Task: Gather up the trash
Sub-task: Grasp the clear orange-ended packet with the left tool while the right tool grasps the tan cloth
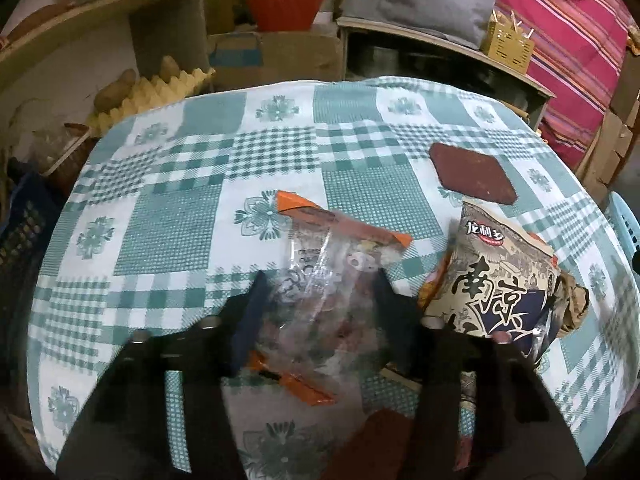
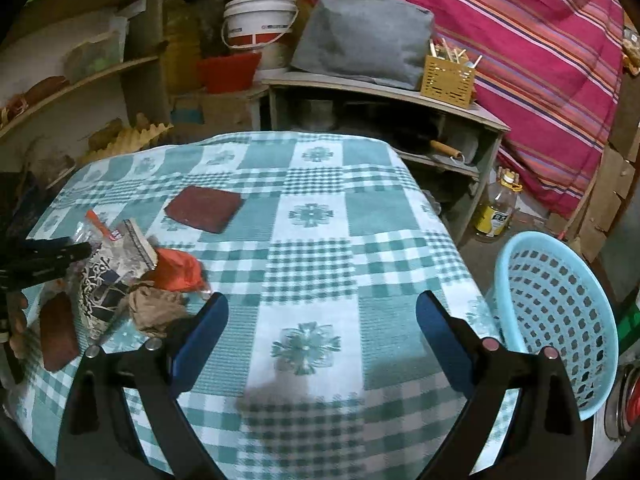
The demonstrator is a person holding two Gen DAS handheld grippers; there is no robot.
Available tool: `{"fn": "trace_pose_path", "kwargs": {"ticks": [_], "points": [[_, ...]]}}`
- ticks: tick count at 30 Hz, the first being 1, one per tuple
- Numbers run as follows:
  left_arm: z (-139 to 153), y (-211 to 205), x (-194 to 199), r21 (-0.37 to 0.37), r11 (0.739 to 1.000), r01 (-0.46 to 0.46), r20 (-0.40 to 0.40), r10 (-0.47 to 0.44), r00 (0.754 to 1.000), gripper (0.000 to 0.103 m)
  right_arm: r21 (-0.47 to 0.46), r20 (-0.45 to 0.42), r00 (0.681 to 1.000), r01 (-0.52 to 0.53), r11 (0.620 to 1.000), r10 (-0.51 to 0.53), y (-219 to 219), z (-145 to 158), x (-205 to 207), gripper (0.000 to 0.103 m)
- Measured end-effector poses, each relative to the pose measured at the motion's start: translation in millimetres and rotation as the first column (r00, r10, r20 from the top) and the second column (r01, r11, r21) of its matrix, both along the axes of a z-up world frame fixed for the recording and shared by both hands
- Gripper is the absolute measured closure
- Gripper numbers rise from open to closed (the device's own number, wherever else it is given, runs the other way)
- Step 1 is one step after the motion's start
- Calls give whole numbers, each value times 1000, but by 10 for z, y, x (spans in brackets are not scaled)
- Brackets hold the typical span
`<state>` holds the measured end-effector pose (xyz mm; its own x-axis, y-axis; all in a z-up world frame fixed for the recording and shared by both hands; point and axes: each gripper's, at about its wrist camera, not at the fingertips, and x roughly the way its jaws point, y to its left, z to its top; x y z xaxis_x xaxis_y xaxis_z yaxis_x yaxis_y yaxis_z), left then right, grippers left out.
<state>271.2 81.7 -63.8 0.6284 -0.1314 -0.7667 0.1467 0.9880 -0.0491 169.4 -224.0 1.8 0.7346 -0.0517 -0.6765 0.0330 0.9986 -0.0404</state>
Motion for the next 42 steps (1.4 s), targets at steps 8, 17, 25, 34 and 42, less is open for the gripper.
{"fn": "trace_pose_path", "kwargs": {"ticks": [8,17,25,34,42], "points": [[174,53,-74,33,999,-27,53,25,998,85,-2,2,999,-50,999,50,237,14,-7,10],[466,223,-257,36,996,-80,132,75,988,85,-10,-22,989,-148,989,148,624,-91,-33,10],[507,217,-390,50,996,-74,145,66,987,85,-37,-63,978,-200,979,197,943,-281,23,10],[502,252,-375,27,996,-81,147,76,986,85,-82,-107,973,-216,973,207,1138,-404,139,36],[506,158,-380,37,997,-70,154,64,986,85,-26,-95,966,-244,969,240,1042,-301,128,56]]}}
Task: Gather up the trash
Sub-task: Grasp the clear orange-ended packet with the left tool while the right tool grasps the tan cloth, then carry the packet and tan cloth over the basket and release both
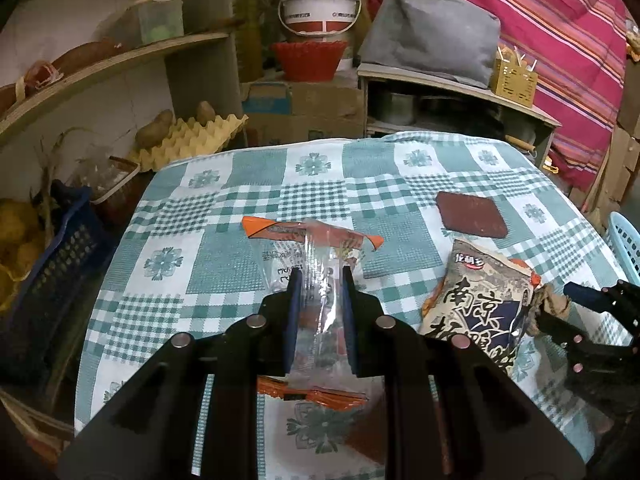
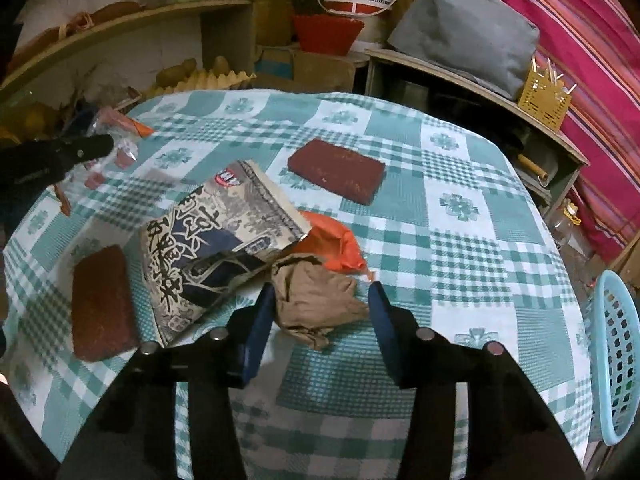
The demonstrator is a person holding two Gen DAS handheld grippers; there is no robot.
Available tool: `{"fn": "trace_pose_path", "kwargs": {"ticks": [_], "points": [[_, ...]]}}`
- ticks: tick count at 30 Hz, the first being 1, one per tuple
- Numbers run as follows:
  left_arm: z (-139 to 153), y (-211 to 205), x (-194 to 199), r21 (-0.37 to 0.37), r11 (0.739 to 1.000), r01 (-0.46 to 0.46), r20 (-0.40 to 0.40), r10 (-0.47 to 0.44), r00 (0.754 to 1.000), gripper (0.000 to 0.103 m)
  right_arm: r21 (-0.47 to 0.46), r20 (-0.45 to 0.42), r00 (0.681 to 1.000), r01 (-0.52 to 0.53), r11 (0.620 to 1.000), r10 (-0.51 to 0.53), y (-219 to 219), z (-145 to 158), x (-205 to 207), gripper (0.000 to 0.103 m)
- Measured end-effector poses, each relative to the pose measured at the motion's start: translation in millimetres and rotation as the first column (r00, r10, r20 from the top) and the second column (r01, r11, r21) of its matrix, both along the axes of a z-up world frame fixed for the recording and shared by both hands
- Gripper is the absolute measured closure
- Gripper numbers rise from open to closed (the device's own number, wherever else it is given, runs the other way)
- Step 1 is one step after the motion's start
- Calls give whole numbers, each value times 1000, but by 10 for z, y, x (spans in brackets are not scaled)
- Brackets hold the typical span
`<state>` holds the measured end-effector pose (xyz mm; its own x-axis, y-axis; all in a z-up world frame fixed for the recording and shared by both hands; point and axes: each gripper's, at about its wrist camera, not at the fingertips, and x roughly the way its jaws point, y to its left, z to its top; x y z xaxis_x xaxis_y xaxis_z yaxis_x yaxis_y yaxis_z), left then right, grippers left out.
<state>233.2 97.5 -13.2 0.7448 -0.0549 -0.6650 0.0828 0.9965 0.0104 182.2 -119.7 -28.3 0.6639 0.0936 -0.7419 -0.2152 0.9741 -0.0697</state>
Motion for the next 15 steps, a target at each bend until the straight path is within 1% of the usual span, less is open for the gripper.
{"fn": "trace_pose_path", "kwargs": {"ticks": [6,10,15], "points": [[27,-163,-40,18,1000,19,14,-20,1000,85,76,20,999,25,997,-26,-334,200,-64,56],[93,-303,-83,8,999,42,29,-43,999,85,96,52,996,61,994,-66,-642,375,-112,56],[250,-581,-129,6,998,70,62,-70,996,85,110,87,988,120,987,-129,-1096,568,-187,56]]}}
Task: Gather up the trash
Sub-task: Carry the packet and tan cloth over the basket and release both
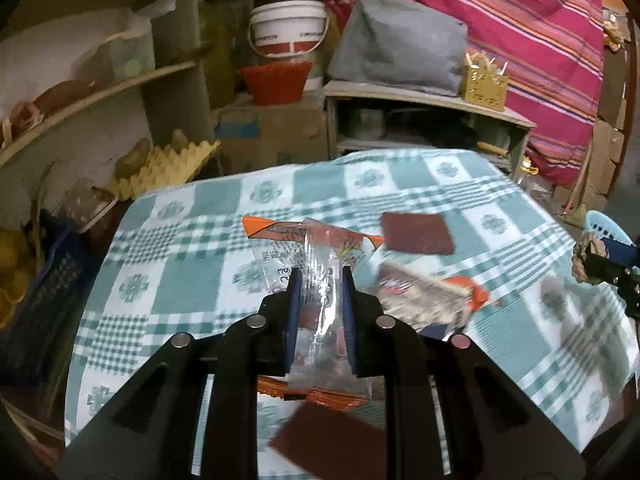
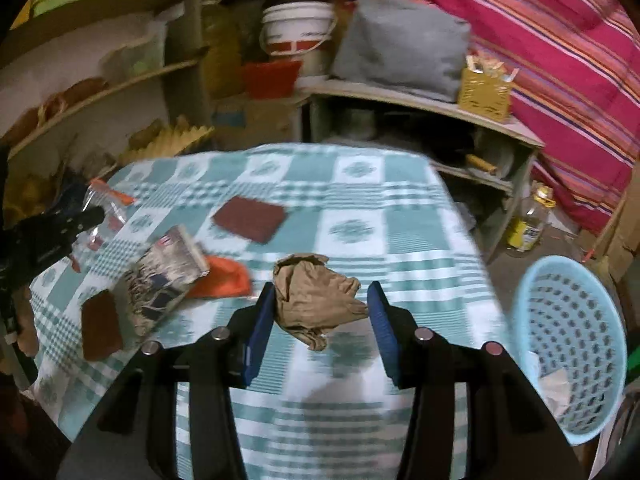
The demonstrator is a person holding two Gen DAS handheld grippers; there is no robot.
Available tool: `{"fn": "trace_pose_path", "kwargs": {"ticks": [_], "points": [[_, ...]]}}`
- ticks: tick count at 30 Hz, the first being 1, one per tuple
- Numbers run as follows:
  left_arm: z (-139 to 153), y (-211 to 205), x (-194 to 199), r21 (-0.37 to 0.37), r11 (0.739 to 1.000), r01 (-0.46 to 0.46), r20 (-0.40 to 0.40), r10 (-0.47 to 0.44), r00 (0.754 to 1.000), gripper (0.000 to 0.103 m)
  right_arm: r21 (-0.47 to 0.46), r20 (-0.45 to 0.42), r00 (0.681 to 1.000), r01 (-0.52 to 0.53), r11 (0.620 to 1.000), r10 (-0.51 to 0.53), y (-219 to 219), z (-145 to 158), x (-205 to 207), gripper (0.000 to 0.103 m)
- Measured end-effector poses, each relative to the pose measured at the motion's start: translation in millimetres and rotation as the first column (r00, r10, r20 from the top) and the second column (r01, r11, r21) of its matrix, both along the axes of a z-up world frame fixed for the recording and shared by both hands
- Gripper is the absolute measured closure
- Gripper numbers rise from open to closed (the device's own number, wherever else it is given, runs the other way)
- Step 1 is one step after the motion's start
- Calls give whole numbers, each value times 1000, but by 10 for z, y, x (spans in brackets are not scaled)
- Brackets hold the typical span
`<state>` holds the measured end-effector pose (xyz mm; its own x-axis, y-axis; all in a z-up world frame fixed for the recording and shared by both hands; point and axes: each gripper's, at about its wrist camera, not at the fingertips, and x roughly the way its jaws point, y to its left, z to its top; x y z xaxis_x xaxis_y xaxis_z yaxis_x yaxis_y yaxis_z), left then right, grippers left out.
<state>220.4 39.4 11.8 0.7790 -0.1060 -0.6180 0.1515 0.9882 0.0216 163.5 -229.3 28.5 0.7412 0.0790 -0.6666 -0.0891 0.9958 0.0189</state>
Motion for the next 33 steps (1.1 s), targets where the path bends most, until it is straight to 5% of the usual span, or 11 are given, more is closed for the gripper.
{"fn": "trace_pose_path", "kwargs": {"ticks": [16,33], "points": [[501,-1702,-244,-24,975,220,86,-217,972,85,-7,71,971,231,973,-230,-1645,373,-435,56],[250,-3604,-469,-58,889,454,27,-453,891,85,0,30,927,375,927,-375,-2873,164,-728,56]]}}
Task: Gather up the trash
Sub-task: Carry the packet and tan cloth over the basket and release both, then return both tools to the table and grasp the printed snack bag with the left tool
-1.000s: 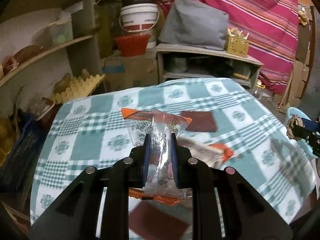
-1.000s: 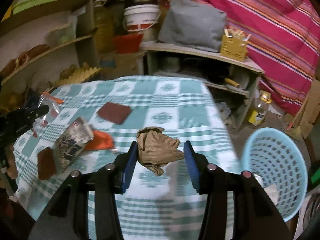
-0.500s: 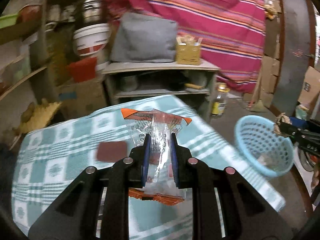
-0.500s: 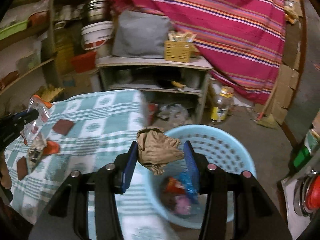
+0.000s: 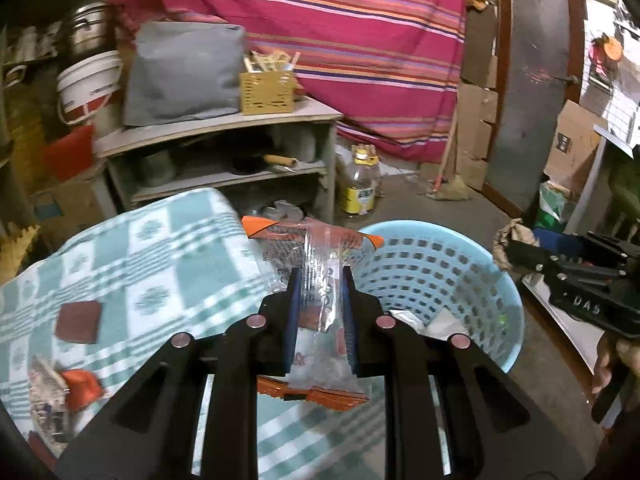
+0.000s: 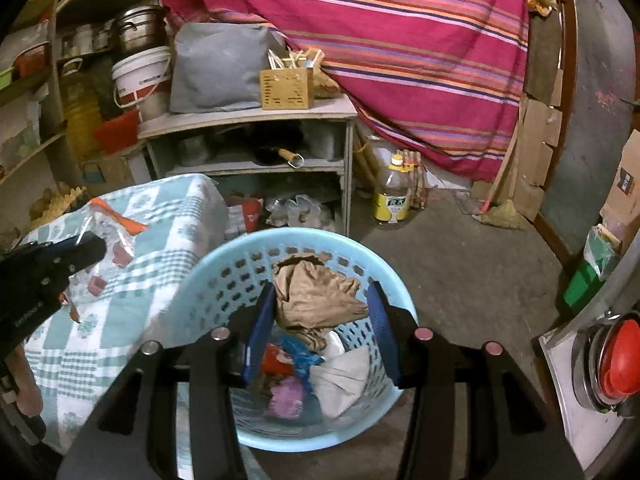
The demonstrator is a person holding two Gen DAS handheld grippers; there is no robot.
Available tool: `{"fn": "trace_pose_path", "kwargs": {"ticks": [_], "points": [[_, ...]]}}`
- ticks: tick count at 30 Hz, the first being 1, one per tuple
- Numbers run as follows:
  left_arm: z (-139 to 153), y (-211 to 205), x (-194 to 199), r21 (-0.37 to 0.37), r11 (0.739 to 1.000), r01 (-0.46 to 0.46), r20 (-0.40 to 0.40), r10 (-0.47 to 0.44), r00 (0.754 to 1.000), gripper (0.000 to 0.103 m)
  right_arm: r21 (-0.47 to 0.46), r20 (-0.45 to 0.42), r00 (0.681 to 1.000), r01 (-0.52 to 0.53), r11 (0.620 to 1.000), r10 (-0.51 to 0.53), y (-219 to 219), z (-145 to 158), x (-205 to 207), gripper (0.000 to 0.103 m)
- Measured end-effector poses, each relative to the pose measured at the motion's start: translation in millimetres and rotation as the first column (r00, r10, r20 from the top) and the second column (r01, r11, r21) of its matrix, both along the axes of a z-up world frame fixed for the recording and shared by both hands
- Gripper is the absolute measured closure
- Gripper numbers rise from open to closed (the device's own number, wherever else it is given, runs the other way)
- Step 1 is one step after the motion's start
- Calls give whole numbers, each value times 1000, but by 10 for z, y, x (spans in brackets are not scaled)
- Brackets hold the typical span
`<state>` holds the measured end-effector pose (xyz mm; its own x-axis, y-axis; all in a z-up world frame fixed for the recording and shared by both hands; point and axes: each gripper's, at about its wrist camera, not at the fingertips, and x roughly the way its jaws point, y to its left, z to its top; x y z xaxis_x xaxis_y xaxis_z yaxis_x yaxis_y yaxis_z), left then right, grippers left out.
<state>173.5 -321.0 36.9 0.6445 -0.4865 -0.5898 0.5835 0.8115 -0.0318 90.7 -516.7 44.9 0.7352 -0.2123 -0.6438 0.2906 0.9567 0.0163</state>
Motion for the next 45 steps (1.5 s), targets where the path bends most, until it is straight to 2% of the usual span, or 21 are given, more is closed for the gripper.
{"fn": "trace_pose_path", "kwargs": {"ticks": [10,12,16,19,24,39,42,44,45], "points": [[-201,-578,74,0,997,80,-54,-80,995,84,19,-15,1000,27,999,-26,-236,-180,27,56],[-206,-640,104,-1,996,87,-61,-87,994,78,23,-14,999,31,999,-31,-267,-184,41,56],[-176,-699,165,-5,995,98,-65,-98,993,75,22,-11,999,36,999,-35,-291,-176,47,56],[-148,-686,181,-9,995,95,-64,-95,993,68,19,-11,999,35,999,-35,-284,-169,53,56],[-94,-605,183,-22,996,81,-57,-82,995,48,17,-10,1000,30,999,-29,-274,-159,75,56],[-10,-78,247,-2,999,-35,10,35,999,20,38,-9,1000,7,999,-7,-121,-219,205,55],[4,71,298,1,997,-71,9,71,997,16,36,4,1000,15,999,-15,-83,-227,242,48],[16,175,311,-3,996,-93,14,93,996,15,41,26,999,30,999,-31,-78,-221,252,25],[29,252,313,-7,994,-105,19,105,994,14,34,33,998,45,998,-46,-70,-219,257,24]]}}
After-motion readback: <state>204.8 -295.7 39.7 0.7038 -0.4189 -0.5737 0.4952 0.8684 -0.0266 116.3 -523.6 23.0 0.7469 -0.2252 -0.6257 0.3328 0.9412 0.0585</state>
